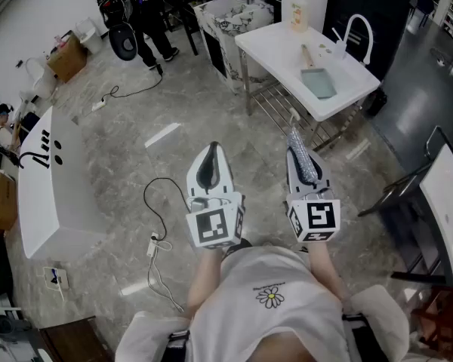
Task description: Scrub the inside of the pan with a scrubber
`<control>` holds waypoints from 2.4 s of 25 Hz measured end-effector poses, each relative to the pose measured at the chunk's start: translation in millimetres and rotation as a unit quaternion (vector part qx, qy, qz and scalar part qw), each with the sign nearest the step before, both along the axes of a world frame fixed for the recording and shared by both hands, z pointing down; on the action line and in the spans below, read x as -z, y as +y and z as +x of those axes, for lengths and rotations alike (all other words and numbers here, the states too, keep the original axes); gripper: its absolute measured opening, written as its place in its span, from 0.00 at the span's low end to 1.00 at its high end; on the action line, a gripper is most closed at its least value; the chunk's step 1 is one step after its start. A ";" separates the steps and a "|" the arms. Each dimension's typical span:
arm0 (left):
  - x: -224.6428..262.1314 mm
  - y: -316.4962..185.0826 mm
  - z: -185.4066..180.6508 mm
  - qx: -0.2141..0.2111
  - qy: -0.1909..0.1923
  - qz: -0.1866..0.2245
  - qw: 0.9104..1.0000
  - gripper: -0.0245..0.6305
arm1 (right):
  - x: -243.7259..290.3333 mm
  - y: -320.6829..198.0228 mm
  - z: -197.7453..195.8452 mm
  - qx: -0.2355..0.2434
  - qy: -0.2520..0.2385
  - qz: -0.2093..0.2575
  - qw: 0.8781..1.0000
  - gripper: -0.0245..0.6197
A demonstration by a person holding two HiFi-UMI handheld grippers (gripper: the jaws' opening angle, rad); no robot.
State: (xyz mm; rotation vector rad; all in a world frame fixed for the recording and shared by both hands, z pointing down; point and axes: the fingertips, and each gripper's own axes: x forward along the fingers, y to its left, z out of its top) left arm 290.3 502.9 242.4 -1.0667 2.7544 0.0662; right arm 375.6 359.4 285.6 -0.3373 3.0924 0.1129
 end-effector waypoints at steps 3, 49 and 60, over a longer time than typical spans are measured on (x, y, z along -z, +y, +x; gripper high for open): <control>-3.4 -3.7 1.0 -0.001 0.000 -0.001 1.000 0.06 | -2.4 -1.9 0.0 0.005 0.000 -0.002 1.000 0.13; -13.2 -180.3 -290.6 -0.035 0.011 0.002 0.999 0.06 | -13.4 -180.6 -267.1 0.001 -0.002 -0.048 0.999 0.13; 8.4 -244.5 -453.9 -0.071 0.003 0.021 0.997 0.06 | 25.1 -241.5 -420.6 -0.029 -0.019 -0.044 0.998 0.13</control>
